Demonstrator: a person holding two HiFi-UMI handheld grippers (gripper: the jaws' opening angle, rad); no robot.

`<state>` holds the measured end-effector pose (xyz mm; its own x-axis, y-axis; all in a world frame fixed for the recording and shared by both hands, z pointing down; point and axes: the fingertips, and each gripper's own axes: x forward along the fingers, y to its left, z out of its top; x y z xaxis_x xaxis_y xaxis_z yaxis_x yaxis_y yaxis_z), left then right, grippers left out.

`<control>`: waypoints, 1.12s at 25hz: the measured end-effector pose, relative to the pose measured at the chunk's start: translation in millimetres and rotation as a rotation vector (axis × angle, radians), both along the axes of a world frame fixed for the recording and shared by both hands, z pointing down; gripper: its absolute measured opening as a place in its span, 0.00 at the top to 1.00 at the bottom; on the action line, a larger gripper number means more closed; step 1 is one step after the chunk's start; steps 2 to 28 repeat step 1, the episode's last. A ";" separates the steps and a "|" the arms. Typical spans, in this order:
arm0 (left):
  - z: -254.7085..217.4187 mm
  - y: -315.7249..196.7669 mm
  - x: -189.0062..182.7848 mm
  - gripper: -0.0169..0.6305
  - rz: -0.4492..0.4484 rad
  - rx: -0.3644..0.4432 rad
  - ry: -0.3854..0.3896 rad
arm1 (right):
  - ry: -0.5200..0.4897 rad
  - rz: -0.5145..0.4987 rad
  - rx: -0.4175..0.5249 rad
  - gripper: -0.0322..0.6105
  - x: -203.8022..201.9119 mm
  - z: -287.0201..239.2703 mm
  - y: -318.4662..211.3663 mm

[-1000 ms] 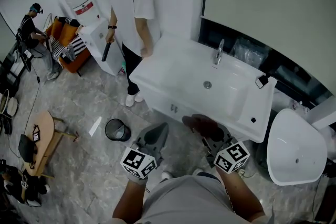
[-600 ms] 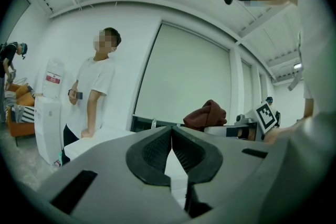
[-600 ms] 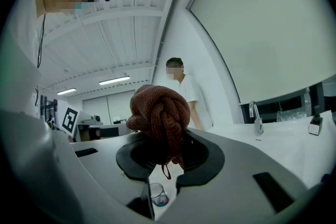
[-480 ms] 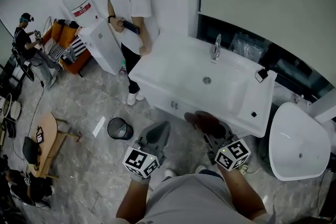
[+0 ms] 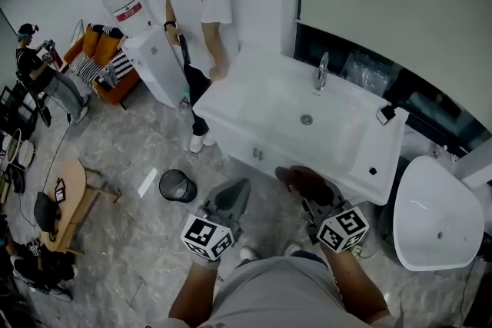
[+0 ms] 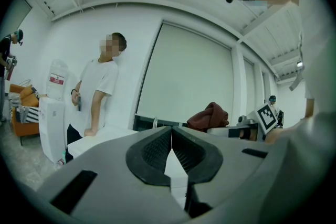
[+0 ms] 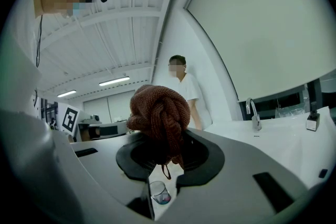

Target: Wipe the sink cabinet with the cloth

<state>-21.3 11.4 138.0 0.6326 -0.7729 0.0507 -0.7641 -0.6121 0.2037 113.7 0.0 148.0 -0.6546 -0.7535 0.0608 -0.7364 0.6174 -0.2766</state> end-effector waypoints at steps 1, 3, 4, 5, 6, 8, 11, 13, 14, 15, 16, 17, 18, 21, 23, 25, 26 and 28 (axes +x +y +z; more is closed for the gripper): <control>-0.4 0.4 -0.4 0.96 -0.002 0.000 0.000 | 0.000 -0.001 0.000 0.82 0.0 -0.7 0.8; -0.4 0.4 -0.4 0.96 -0.002 0.000 0.000 | 0.000 -0.001 0.000 0.82 0.0 -0.7 0.8; -0.4 0.4 -0.4 0.96 -0.002 0.000 0.000 | 0.000 -0.001 0.000 0.82 0.0 -0.7 0.8; -0.4 0.4 -0.4 0.96 -0.002 0.000 0.000 | 0.000 -0.001 0.000 0.82 0.0 -0.7 0.8; -0.4 0.4 -0.4 0.96 -0.002 0.000 0.000 | 0.000 -0.001 0.000 0.82 0.0 -0.7 0.8; -0.4 0.4 -0.4 0.96 -0.002 0.000 0.000 | 0.000 -0.001 0.000 0.82 0.0 -0.7 0.8; -0.4 0.4 -0.4 0.96 -0.002 0.000 0.000 | 0.000 -0.001 0.000 0.82 0.0 -0.7 0.8; -0.4 0.4 -0.4 0.96 -0.002 0.000 0.000 | 0.000 -0.001 0.000 0.82 0.0 -0.7 0.8; -0.4 0.4 -0.4 0.96 -0.002 0.000 0.000 | 0.000 -0.001 0.000 0.82 0.0 -0.7 0.8; -0.4 0.4 -0.4 0.96 -0.002 0.000 0.000 | 0.000 -0.001 0.000 0.82 0.0 -0.7 0.8; -0.4 0.4 -0.4 0.96 -0.002 0.000 0.000 | 0.000 -0.001 0.000 0.82 0.0 -0.7 0.8; -0.4 0.4 -0.4 0.96 -0.002 0.000 0.000 | 0.000 -0.001 0.000 0.82 0.0 -0.7 0.8; -0.4 0.4 -0.4 0.96 -0.002 0.000 0.000 | 0.000 -0.001 0.000 0.82 0.0 -0.7 0.8; -0.4 0.4 -0.4 0.96 -0.002 0.000 0.000 | 0.000 -0.001 0.000 0.82 0.0 -0.7 0.8; -0.4 0.4 -0.4 0.96 -0.002 0.000 0.000 | 0.000 -0.001 0.000 0.82 0.0 -0.7 0.8; -0.4 0.4 -0.4 0.96 -0.002 0.000 0.000 | 0.000 -0.001 0.000 0.82 0.0 -0.7 0.8; -0.4 0.4 -0.4 0.96 -0.002 0.000 0.000 | 0.000 -0.001 0.000 0.82 0.0 -0.7 0.8; -0.4 0.4 -0.4 0.96 -0.002 0.000 0.000 | 0.000 -0.001 0.000 0.82 0.0 -0.7 0.8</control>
